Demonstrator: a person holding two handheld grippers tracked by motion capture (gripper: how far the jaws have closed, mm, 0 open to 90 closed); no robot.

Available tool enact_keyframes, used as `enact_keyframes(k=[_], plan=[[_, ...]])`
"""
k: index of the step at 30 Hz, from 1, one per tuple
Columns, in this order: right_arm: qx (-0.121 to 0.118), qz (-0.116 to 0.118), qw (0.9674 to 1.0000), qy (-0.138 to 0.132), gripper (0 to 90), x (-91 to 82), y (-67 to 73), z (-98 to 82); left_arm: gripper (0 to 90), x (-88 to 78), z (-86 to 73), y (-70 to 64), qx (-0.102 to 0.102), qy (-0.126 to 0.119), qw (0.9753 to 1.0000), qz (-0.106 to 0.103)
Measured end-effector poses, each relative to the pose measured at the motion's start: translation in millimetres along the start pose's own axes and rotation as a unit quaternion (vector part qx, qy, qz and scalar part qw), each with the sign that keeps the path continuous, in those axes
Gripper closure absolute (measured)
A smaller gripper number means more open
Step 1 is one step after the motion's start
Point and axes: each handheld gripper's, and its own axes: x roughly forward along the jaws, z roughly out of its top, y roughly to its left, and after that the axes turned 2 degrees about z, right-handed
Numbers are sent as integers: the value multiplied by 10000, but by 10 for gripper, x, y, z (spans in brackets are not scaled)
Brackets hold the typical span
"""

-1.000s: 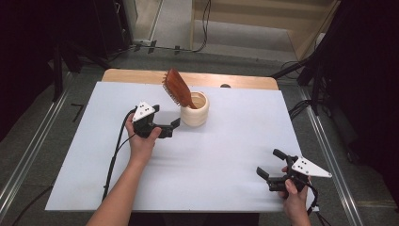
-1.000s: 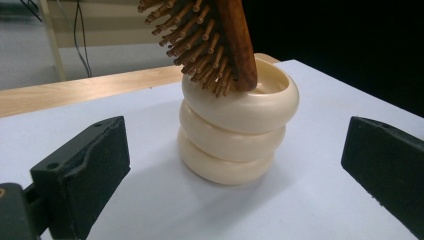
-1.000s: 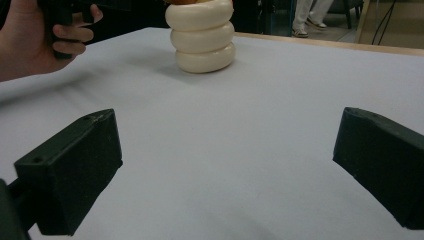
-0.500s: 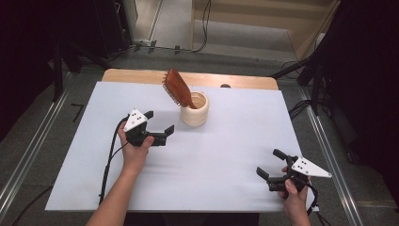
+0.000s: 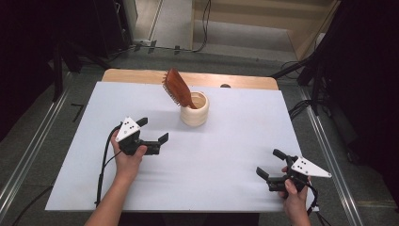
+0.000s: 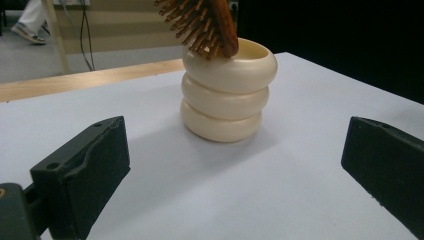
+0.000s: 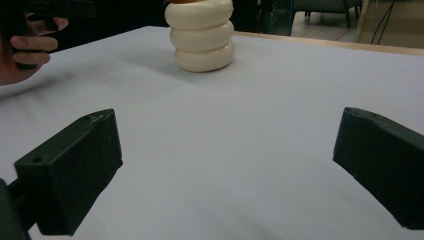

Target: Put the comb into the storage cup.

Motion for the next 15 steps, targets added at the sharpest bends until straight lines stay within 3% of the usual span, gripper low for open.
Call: enact_keyframes(k=[15], plan=[[11, -22, 10000, 11, 0, 2, 6, 0, 0, -283, -121, 46, 89, 24, 9999, 142]])
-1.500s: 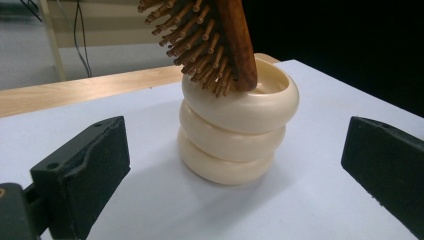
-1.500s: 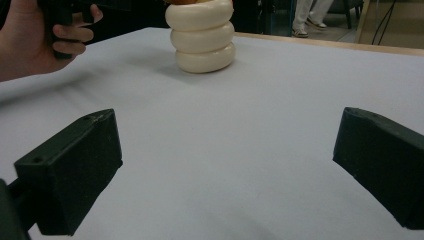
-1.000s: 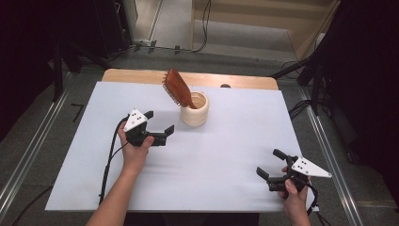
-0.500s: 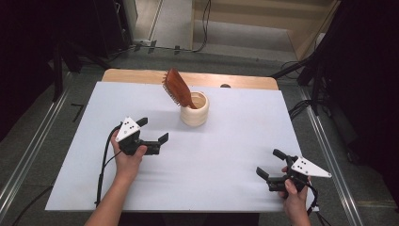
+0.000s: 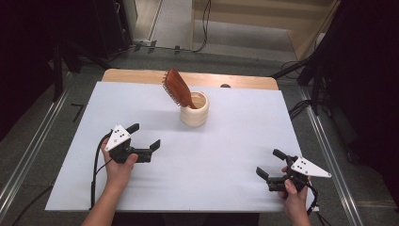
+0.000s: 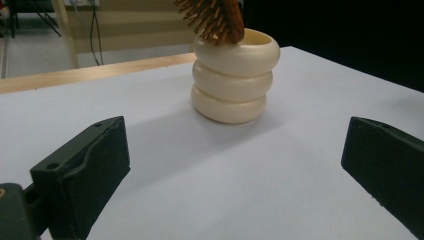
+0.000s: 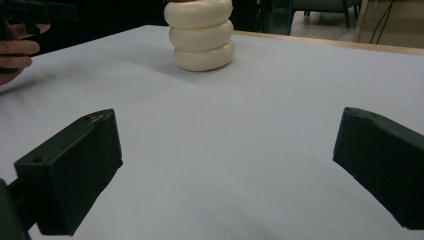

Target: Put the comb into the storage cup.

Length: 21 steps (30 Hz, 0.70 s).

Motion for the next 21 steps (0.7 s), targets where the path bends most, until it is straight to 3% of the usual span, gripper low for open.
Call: enact_keyframes(k=[21], plan=[[-22, -27, 10000, 22, 0, 3, 2, 0, 0, -426, -136, 135, 84, 12, 9994, 321]])
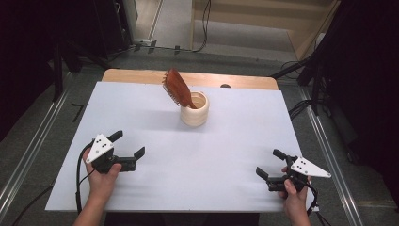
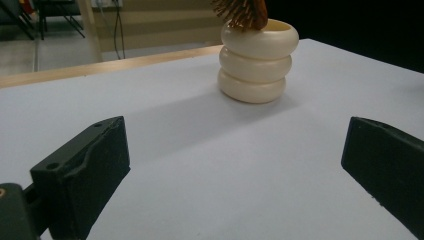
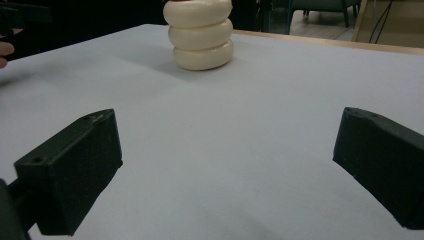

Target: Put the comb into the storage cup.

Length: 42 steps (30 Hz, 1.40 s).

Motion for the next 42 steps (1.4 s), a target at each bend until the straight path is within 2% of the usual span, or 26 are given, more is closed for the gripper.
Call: enact_keyframes(k=[15, 20, 35, 38, 42], plan=[[4, -23, 10000, 2, 0, 1, 1, 0, 0, -297, -95, 100, -13, -8, 9997, 248], [15, -35, 10000, 6, 0, -2, 2, -1, 0, -396, -115, 129, -80, -64, 9995, 312], [29, -49, 10000, -11, 0, -4, 5, -4, 0, -641, -225, 231, -133, 47, 9989, 444], [40, -45, 10000, -19, 0, -5, 3, -4, 0, -669, -241, 251, -72, 143, 9987, 485], [18, -48, 10000, -10, 0, -3, 1, -3, 0, -719, -251, 278, -67, 146, 9983, 563]])
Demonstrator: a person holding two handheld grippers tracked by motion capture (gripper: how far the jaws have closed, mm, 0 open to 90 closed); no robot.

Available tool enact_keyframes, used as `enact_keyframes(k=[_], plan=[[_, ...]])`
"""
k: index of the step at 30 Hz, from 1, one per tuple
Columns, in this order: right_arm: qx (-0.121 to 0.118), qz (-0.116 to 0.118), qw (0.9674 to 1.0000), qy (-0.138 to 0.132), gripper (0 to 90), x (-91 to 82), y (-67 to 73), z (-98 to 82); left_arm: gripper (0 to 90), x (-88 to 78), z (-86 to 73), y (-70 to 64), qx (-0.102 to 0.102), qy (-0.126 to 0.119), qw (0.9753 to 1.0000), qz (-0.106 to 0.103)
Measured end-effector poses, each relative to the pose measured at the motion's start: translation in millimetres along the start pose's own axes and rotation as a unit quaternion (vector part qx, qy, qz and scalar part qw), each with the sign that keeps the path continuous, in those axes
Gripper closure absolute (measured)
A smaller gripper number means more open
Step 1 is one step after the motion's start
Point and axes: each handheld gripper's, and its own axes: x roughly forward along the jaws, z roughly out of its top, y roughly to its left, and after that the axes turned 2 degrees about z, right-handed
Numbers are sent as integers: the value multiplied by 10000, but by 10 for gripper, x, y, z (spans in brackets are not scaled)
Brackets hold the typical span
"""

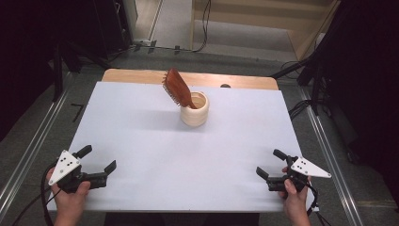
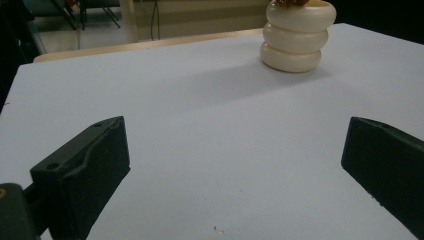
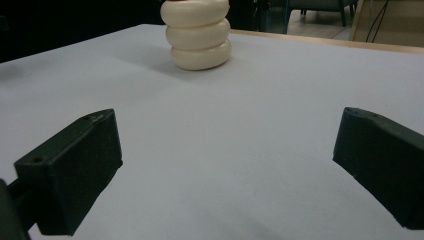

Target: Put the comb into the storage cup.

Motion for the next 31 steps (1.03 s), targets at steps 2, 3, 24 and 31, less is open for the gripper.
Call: enact_keyframes(k=[2, 3, 24, 31], plan=[[16, 6, 10000, -8, 0, -2, 2, -1, 0, -17, -10, 17, 0, -6, 10000, 24], [25, 6, 10000, -10, 0, -3, 2, -1, 0, -28, -14, 28, -14, 12, 10000, 23], [-17, -8, 10000, 34, 0, 8, 1, 2, 0, -19, -155, 232, -456, -43, 9989, -32], [-12, -24, 10000, 55, 0, 12, 5, 2, 0, -3, -164, 220, -456, -7, 9990, -27]])
